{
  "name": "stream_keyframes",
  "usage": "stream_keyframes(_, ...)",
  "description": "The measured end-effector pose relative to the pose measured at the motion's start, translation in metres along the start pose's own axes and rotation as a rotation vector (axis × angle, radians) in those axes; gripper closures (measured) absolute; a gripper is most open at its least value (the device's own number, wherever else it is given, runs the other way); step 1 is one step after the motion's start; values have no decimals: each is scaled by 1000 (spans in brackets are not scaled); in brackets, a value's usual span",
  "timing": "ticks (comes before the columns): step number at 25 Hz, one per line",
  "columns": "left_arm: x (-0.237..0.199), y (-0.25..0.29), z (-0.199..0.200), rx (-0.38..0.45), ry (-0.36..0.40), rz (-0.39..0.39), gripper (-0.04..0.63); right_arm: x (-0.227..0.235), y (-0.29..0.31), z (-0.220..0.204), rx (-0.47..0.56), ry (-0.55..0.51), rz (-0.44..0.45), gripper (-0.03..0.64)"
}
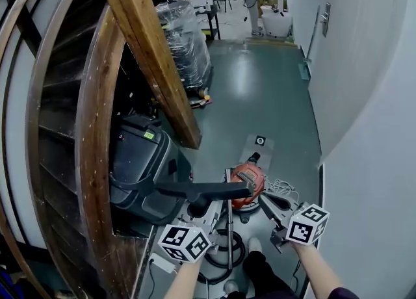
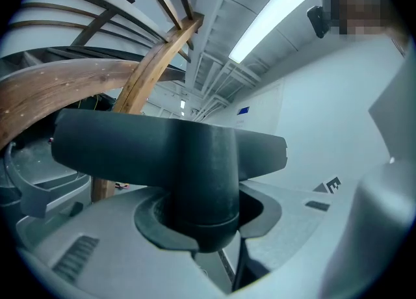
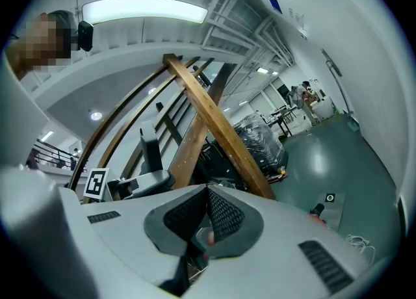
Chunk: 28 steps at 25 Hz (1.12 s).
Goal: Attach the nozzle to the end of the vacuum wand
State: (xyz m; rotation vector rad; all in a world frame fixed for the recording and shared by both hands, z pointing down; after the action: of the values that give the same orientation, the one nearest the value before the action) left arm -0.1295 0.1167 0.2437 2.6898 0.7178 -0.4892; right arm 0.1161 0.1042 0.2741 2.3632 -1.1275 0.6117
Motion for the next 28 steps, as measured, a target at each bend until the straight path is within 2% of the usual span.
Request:
stream_keyframes(8,-23,51,-1,-5,-17,72,446,62,41,13,-62,36,30,598)
stream_keyframes(15,-47,89,-14,-6,4,118,446,107,75,2,-110,60,56,598)
stream_keyframes(28,-79,110,-42,-31,4,141,446,136,105,-29,-143,66,23,598)
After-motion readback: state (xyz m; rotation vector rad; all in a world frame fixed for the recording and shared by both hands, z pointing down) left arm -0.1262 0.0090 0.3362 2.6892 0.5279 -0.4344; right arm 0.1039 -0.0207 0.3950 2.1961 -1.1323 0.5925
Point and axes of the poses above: the fingertips, and each gripper's own axes: y forward along the fingers, x to its right, z out of its top, the point moved 9 cm from there along -y, backward along the fingers, and after that the axes turned 5 degrees about -x, right-handed, at the moved point
